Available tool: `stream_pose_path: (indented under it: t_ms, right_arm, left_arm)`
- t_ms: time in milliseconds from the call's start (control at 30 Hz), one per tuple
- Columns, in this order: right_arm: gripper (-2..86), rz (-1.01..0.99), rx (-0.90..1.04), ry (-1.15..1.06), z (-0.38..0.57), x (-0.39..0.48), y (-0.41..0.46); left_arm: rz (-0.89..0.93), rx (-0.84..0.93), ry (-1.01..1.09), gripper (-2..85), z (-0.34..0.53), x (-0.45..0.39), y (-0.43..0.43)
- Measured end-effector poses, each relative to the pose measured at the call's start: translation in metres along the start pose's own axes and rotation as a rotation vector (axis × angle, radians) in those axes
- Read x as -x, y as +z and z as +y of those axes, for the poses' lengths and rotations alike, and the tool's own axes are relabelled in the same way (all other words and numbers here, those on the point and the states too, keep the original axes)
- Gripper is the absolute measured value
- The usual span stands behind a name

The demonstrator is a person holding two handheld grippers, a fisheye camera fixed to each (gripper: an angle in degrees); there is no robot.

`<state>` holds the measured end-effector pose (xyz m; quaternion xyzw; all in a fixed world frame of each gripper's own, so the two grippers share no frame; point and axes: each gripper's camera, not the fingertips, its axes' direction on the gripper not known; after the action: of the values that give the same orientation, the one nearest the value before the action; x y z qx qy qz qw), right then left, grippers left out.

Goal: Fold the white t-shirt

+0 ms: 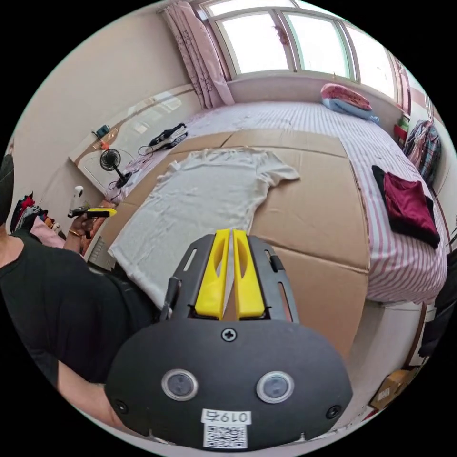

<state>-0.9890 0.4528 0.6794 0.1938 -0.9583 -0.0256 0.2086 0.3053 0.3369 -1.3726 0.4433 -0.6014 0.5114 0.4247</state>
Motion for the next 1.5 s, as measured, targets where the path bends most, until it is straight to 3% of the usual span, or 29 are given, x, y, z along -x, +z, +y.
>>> stream_pose_path:
  t_ms: [100, 233, 333, 400, 500, 600, 733, 833, 1033, 1267, 1500]
  right_arm:
    - [5.7, 0.024, 0.018, 0.038, -0.048, -0.027, 0.048]
    - [8.3, -0.065, 0.055, 0.120, -0.098, -0.065, 0.094]
    - [8.7, -0.064, 0.054, 0.198, -0.127, -0.089, 0.118]
    - [9.2, -0.124, 0.095, 0.273, -0.145, -0.107, 0.138]
    - [8.7, -0.062, 0.056, 0.397, -0.154, -0.128, 0.147]
    - [9.3, -0.106, 0.035, 0.447, -0.163, -0.141, 0.158]
    - [8.4, -0.039, 0.088, 0.405, -0.180, -0.135, 0.181]
    - [4.5, 0.017, 0.111, 0.350, -0.193, -0.126, 0.195]
    - [0.4, 0.173, 0.089, 0.255, -0.209, -0.107, 0.201]
    - [4.7, 0.096, 0.118, 0.239, -0.193, -0.108, 0.224]
    - [4.2, 0.089, -0.056, 0.274, -0.158, -0.094, 0.189]
  left_arm:
    - [-0.014, -0.064, -0.087, 6.2, -0.046, 0.009, 0.022]
    - [-0.062, -0.017, -0.196, 10.1, -0.107, 0.027, 0.059]
    - [-0.115, -0.009, -0.266, 10.3, -0.136, 0.040, 0.075]
    - [-0.059, -0.031, -0.310, 10.1, -0.147, 0.048, 0.079]
    - [0.023, -0.077, -0.378, 9.2, -0.158, 0.057, 0.080]
    - [-0.046, -0.119, -0.377, 7.2, -0.161, 0.051, 0.073]
    - [-0.159, -0.232, -0.277, 5.5, -0.160, 0.021, 0.059]
    - [-0.290, -0.184, -0.231, 5.7, -0.174, 0.006, 0.067]
    - [-0.306, -0.094, -0.210, 4.7, -0.205, 0.003, 0.080]
    - [-0.293, -0.076, -0.198, 5.6, -0.222, 0.003, 0.077]
    - [-0.167, -0.209, -0.256, 9.9, -0.239, 0.022, 0.044]
